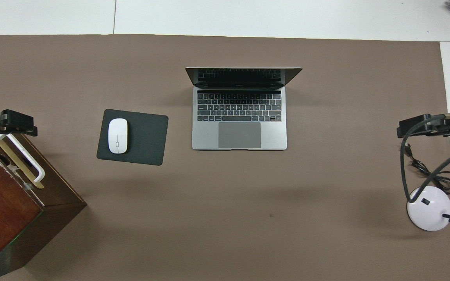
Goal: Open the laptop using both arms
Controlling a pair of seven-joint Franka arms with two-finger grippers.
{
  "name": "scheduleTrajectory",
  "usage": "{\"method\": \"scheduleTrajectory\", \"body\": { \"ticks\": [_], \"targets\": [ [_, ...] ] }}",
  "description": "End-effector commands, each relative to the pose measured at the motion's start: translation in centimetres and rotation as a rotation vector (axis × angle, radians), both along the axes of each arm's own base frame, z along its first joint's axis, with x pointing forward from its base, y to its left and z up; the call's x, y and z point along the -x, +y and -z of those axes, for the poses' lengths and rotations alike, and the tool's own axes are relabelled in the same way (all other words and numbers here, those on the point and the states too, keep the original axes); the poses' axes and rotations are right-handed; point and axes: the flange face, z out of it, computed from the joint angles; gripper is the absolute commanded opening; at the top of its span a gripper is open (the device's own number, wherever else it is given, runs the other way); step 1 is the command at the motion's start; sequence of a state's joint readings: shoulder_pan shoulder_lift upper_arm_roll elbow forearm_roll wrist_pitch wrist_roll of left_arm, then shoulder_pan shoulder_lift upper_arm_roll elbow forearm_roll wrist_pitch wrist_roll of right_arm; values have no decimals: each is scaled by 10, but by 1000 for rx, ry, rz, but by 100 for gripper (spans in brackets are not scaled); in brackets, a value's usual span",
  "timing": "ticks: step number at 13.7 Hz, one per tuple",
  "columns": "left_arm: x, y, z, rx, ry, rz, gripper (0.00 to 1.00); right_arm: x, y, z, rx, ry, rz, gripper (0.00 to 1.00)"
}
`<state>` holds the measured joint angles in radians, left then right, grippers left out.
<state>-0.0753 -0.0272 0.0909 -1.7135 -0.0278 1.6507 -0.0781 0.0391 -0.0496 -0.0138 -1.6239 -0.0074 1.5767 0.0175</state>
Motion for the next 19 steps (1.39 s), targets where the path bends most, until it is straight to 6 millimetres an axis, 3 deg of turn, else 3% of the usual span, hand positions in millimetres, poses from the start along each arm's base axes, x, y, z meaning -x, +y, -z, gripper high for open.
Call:
{"method": "scheduleTrajectory", "body": {
  "ticks": [1,4,17,19],
  "targets": [
    [0,-5,-6,-29,6,34,100,1,0,-1,2,7,-20,100],
    [1,-19,-19,-53,4,68,100,1,-1,-1,0,4,-17,100],
    [0,-24,-14,-31,0,83,100,1,-4,0,-3,4,-11,100],
    [0,-31,-14,-31,2,96,100,1,-4,-1,-3,3,-11,100]
  ]
}}
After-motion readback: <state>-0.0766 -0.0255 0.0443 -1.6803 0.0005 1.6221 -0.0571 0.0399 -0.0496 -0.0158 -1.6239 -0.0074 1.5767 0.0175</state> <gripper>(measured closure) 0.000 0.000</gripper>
